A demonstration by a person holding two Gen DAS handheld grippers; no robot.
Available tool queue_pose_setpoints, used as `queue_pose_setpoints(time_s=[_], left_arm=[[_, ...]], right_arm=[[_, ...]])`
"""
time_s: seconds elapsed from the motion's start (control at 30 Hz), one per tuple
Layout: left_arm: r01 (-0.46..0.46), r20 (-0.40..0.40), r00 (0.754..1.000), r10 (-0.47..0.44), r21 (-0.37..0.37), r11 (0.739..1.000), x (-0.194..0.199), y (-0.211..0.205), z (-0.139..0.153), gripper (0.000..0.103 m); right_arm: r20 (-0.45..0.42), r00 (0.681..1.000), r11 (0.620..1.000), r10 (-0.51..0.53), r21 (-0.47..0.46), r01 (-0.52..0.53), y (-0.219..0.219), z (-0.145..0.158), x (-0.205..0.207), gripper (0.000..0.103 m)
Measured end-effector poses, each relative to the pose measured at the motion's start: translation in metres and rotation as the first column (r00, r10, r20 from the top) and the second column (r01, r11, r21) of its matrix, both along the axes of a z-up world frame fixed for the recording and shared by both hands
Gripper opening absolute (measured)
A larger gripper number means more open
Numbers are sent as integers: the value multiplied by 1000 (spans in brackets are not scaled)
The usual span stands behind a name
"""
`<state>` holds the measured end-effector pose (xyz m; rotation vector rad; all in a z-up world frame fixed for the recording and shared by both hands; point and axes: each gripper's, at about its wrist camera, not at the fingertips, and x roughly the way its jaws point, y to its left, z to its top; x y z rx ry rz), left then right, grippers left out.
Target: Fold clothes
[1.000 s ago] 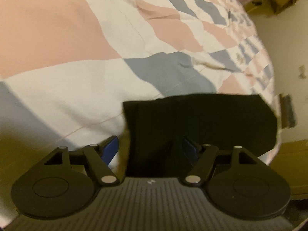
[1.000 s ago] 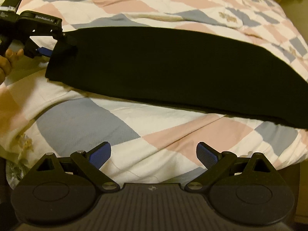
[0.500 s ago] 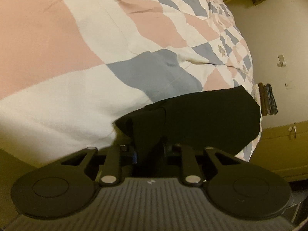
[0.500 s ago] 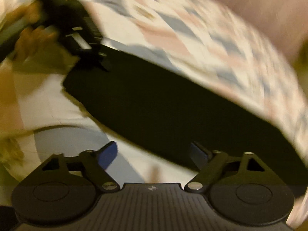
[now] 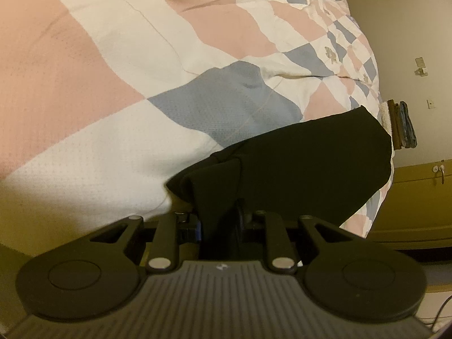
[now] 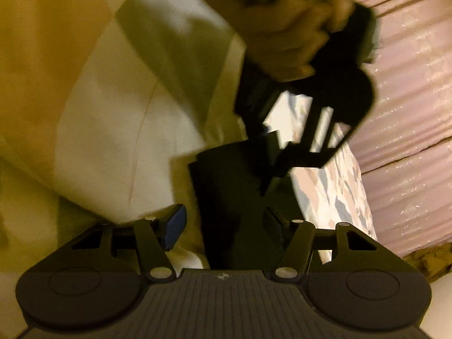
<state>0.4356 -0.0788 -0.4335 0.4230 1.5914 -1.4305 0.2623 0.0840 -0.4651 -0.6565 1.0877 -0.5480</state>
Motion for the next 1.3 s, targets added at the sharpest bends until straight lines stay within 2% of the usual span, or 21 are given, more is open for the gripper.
queue_pose_setpoints(time_s=[0.07, 0.17, 0.2, 0.3, 0.37, 0.47, 0.5, 0.57, 0.67, 0.73, 0.8, 0.83, 0.93, 0.97, 1.0, 1.03, 1.07, 1.13, 1.17, 1.23, 1.3], left_arm=[[-9, -1, 1000, 9, 17, 1000, 0, -2, 0, 18], [-19, 11, 1000, 19, 39, 999, -2, -5, 4, 17], [-22, 16, 1000, 21, 45, 999, -3, -6, 7, 15], [-30, 46, 999, 27, 64, 998, -11, -10, 20, 11], [-43, 56, 998, 39, 69, 997, -19, -16, 35, 9], [-33, 58, 998, 31, 33, 999, -47, -31, 69, 10], [-19, 62, 998, 19, 11, 1000, -61, -38, 82, 10], [7, 61, 998, -4, -33, 999, -93, -56, 105, 10], [41, 32, 999, -38, -110, 993, -153, -93, 134, 16], [65, 4, 998, -65, -181, 981, -198, -125, 153, 20], [79, -13, 996, -85, -251, 965, -241, -153, 170, 32], [81, -15, 996, -89, -284, 955, -261, -165, 176, 33], [63, 10, 998, -64, -330, 942, -313, -185, 176, 34], [63, 33, 998, -56, -319, 946, -330, -188, 165, 34], [60, 69, 997, -42, -279, 958, -345, -190, 150, 34], [52, 107, 994, -29, -226, 973, -355, -189, 133, 31], [41, 150, 988, -18, -152, 988, -367, -186, 110, 30], [21, 239, 971, -10, -43, 999, -384, -174, 76, 30], [11, 270, 963, -9, -6, 1000, -389, -165, 64, 30], [-5, 314, 950, -7, 37, 999, -396, -149, 52, 30], [-16, 338, 941, -4, 57, 998, -401, -138, 48, 30]], right_arm=[[6, 1000, 1000, 8, -19, -8, -4, -6, 5, 59], [16, 1000, 999, 18, -31, -17, -15, -6, 11, 42], [24, 1000, 1000, 10, -21, -10, -20, -4, 11, 31], [106, 993, 996, -44, 87, 35, -40, 19, 0, 13], [181, 979, 987, -92, 149, 65, -54, 41, -15, 12], [333, 912, 940, -239, 314, 132, -89, 87, -56, 11], [380, 873, 910, -306, 387, 150, -104, 102, -73, 11], [452, 765, 828, -459, 529, 184, -140, 131, -115, 11], [495, 554, 686, -669, 698, 205, -197, 163, -196, 10], [491, 427, 611, -759, 764, 207, -230, 174, -254, 10], [461, 344, 548, -818, 807, 221, -263, 172, -308, 10], [441, 302, 513, -845, 829, 223, -279, 170, -335, 11], [322, 211, 359, -923, 918, 171, -316, 129, -421, 11], [252, 193, 283, -948, 947, 151, -330, 110, -444, 12], [189, 193, 213, -963, 971, 107, -341, 91, -462, 13], [129, 196, 144, -972, 988, 64, -352, 74, -478, 23], [87, 204, 94, -975, 995, 22, -354, 64, -491, 26], [36, 238, 23, -971, 998, -57, -352, 53, -507, 40], [29, 249, 6, -968, 996, -93, -357, 52, -514, 44], [25, 235, -12, -972, 988, -157, -366, 51, -526, 55], [-12, 223, -66, -975, 969, -238, -380, 45, -534, 58]])
